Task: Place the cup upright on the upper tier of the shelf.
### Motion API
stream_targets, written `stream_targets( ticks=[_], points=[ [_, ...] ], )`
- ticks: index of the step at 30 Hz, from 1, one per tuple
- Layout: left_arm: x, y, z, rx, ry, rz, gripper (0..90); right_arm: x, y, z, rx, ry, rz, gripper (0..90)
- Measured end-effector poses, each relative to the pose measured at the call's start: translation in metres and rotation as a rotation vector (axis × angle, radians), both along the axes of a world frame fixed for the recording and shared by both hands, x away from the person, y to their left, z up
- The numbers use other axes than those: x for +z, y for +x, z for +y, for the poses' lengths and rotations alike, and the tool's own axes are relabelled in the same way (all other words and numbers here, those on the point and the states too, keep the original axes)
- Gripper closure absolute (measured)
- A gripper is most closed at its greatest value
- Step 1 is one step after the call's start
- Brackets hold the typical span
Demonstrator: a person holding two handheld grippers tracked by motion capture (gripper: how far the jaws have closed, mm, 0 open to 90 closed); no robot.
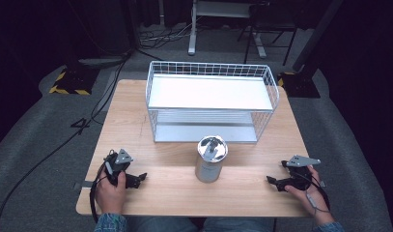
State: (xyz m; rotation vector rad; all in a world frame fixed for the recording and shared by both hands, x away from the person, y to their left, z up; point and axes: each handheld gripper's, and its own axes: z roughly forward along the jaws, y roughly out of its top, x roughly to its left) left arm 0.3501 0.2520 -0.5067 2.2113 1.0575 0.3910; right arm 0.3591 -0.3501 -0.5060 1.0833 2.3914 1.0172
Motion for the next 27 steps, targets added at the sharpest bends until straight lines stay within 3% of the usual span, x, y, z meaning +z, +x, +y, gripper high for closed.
stream_targets(
  ticks=[11,18,27],
  points=[
    [0.0,0.0,0.0,0.0,0.0,0.0,0.0,-0.0003,0.0007,0.0009,0.004,-0.004,0.002,2.7],
    [0.0,0.0001,0.0,0.0,0.0,0.0,0.0,-0.0006,0.0008,-0.0001,0.039,-0.01,0.009,0.2],
    [0.0,0.0001,0.0,0.0,0.0,0.0,0.0,-0.0004,-0.0005,0.0004,0.018,-0.01,0.01,0.0]
  ],
)
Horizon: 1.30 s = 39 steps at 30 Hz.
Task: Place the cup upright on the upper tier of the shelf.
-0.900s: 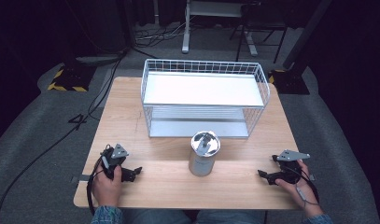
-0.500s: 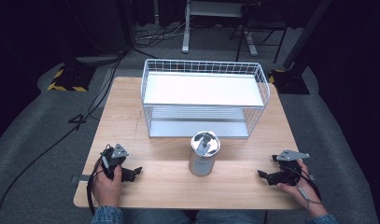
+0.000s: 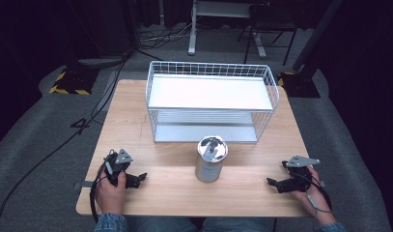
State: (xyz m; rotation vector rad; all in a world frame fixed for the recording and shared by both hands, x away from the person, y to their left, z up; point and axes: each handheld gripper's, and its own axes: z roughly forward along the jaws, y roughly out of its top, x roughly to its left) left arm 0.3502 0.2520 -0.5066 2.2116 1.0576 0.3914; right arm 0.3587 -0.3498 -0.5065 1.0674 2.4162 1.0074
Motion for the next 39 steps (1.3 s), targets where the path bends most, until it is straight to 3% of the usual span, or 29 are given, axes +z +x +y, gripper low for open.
stream_targets(
  ticks=[10,17,31,39],
  points=[
    [0.0,0.0,0.0,0.0,-0.002,0.001,0.0,0.016,-0.003,0.004,0.018,-0.011,-0.015,0.0],
    [0.0,0.0,0.0,0.0,0.0,0.0,0.0,0.029,-0.005,0.006,-0.019,0.015,-0.015,0.9],
    [0.0,0.0,0.0,0.0,0.0,0.0,0.0,0.064,-0.016,0.019,0.025,0.187,-0.076,2.6],
    [0.0,0.0,0.0,0.0,0.0,0.0,0.0,0.078,-0.02,0.032,0.058,0.183,-0.091,1.9]
  ],
)
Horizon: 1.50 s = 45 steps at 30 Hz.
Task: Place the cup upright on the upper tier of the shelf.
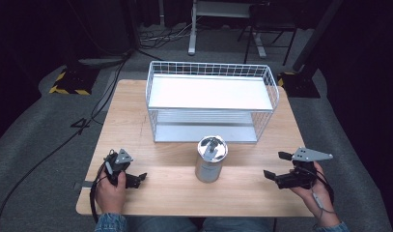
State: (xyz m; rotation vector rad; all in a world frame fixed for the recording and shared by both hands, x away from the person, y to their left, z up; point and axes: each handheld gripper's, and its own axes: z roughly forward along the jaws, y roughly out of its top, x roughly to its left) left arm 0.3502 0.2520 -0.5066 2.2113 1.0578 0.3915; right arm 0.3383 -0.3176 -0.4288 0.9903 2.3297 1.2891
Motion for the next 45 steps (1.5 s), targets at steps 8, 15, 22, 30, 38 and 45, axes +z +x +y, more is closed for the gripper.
stream_targets(
  ticks=[8,15,22,30,38,45],
  points=[
    [0.0,0.0,0.0,-0.001,-0.001,0.001,0.0,0.009,-0.003,0.014,0.038,-0.001,-0.013,1.6],
    [0.0,0.0,0.0,0.0,0.0,0.0,0.0,0.017,0.001,0.032,0.075,0.022,-0.027,1.6],
    [0.0,0.0,0.0,0.0,0.0,0.0,0.0,0.024,0.004,0.055,0.127,0.027,-0.042,1.6],
    [0.0,0.0,0.0,0.0,-0.002,0.002,0.0,0.031,0.01,0.079,0.175,0.018,-0.031,1.9],
    [0.0,0.0,0.0,0.0,0.0,0.0,0.0,0.033,0.012,0.106,0.236,0.024,-0.035,1.3],
    [0.0,0.0,0.0,0.0,-0.002,0.002,0.0,0.031,0.016,0.122,0.262,0.03,-0.045,0.0]
  ],
)
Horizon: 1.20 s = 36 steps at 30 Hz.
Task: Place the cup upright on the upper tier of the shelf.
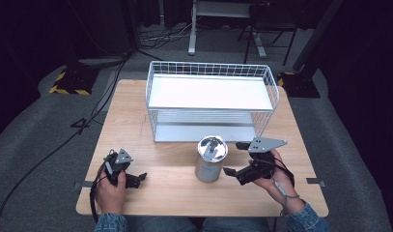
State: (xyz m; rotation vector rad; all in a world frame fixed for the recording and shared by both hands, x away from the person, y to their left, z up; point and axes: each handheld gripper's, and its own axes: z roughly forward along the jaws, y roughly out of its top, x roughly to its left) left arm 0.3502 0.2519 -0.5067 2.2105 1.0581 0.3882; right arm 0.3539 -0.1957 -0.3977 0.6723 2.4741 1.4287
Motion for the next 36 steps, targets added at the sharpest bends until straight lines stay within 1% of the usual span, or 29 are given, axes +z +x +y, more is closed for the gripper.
stream_targets(
  ticks=[5,14,19,23,24,27,28,32,36],
  points=[
    [0.0,0.0,0.0,0.0,0.0,0.0,0.0,-0.004,0.005,0.008,0.009,0.005,0.005,0.0],
    [0.0,0.0,0.0,0.0,0.002,-0.001,0.0,-0.012,0.011,0.024,0.043,0.032,0.006,0.0],
    [0.0,0.0,0.0,0.0,0.0,0.0,0.0,-0.015,0.012,0.032,0.045,0.038,-0.023,0.0],
    [0.0,0.0,0.0,0.0,0.002,-0.001,0.0,-0.017,0.013,0.036,0.039,0.046,-0.022,0.2],
    [0.0,0.0,0.0,0.0,0.001,0.0,0.0,-0.018,0.014,0.04,0.025,0.044,-0.03,0.5],
    [0.0,0.0,0.0,0.0,0.0,0.0,0.0,-0.021,0.013,0.044,0.037,0.017,-0.072,1.1],
    [0.0,0.0,0.0,0.001,0.002,-0.001,0.0,-0.022,0.014,0.046,0.037,0.02,-0.073,1.3],
    [0.0,0.0,0.0,0.0,0.001,0.0,0.0,-0.025,0.017,0.048,0.037,0.035,-0.053,1.0],
    [0.0,0.0,0.0,0.0,0.0,0.0,0.0,-0.028,0.019,0.05,0.045,0.05,-0.048,1.4]
  ],
)
